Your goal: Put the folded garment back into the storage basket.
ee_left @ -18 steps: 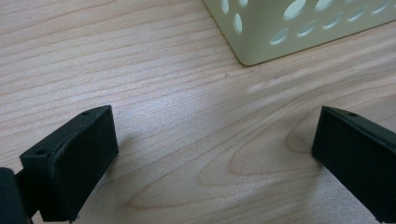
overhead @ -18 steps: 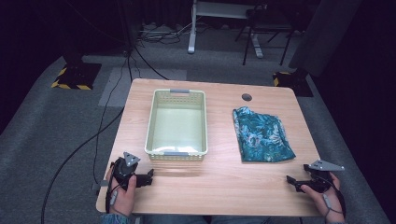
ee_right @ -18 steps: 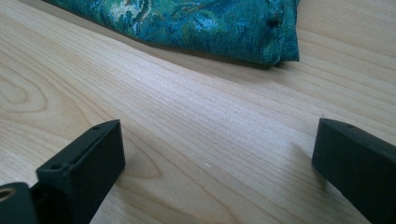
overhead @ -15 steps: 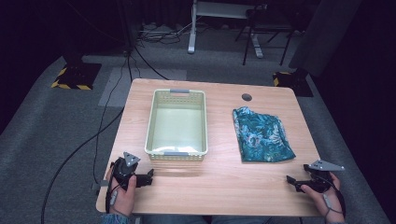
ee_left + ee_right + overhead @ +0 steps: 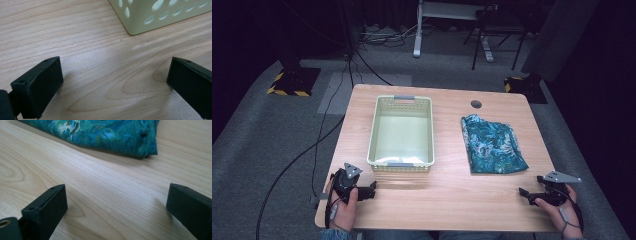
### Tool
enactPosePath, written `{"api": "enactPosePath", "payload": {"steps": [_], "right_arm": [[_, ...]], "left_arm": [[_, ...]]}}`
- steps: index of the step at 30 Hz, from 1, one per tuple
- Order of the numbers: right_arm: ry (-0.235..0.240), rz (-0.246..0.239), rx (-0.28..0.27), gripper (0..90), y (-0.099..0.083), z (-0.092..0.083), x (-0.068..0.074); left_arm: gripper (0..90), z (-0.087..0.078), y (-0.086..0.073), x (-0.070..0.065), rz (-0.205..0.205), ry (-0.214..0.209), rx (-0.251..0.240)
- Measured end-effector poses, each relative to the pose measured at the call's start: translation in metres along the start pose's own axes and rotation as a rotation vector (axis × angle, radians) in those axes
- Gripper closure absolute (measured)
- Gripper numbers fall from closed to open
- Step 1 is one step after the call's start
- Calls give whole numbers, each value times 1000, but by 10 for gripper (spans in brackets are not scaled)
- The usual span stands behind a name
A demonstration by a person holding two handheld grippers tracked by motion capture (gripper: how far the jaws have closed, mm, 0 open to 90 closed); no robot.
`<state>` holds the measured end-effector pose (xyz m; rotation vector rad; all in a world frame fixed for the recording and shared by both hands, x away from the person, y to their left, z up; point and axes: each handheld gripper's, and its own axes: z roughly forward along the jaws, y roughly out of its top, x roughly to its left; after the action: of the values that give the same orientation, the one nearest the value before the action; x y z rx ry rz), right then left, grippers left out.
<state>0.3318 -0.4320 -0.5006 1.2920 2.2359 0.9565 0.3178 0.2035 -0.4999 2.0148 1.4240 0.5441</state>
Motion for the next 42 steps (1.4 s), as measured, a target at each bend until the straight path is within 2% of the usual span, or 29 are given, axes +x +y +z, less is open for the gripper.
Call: {"api": "enactPosePath", "payload": {"steps": [7,16,42], "right_arm": [[-7,-3,-27,37,5,-7,0],[-12,-24,-76,37,20,-19,4],[-10,-63,-135,37,55,-32,11]], "left_arm": [[1,0,0,0,-1,0,0],[1,0,0,0,0,0,0],[1,0,0,0,0,0,0]]}}
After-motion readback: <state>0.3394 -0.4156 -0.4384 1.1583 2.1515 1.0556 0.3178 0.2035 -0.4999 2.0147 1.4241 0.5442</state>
